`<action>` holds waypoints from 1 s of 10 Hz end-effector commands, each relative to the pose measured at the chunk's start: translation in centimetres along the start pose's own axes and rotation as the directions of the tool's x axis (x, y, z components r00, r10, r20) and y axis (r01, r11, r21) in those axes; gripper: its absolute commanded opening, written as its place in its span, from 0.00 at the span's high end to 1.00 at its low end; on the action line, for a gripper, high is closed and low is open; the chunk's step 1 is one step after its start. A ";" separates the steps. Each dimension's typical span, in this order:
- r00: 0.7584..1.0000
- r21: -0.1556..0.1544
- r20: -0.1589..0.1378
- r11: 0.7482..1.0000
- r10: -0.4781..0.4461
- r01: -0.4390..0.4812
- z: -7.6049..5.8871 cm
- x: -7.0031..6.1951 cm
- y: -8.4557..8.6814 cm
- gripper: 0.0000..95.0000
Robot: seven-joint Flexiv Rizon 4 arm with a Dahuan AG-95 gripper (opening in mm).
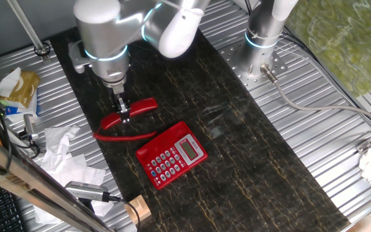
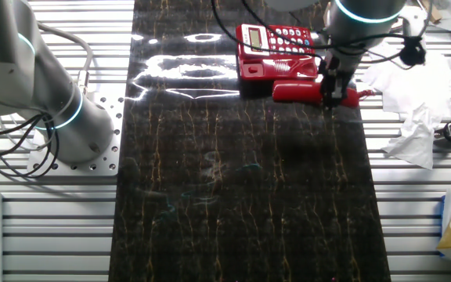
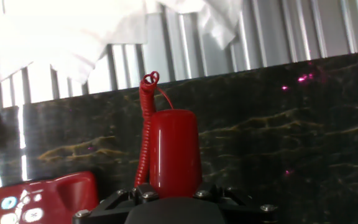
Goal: Place the handset of the telephone on the corresponding phone cradle
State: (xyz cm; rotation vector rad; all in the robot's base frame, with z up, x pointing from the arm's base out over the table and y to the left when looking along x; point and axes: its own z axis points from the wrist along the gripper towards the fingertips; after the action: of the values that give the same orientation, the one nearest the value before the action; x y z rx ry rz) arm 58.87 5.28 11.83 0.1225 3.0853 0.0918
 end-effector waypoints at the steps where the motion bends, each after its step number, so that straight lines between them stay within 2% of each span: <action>1: 1.000 0.002 0.004 1.000 -0.002 0.002 -0.2 -0.3 1.1 1.00; 2: 1.000 0.001 -0.002 1.000 0.002 -0.002 -0.2 -0.5 1.7 1.00; 6: 1.000 0.004 0.002 1.000 0.008 -0.008 -0.1 -0.5 1.8 1.00; 8: 1.000 0.027 0.004 0.999 -0.019 0.018 -0.1 -0.5 1.8 1.00; 10: 0.997 0.024 0.019 0.997 -0.079 0.079 -0.1 -0.5 1.8 1.00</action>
State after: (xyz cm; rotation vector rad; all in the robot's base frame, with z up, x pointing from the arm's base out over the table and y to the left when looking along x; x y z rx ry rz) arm 59.58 7.08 12.07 0.0319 3.0763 0.0403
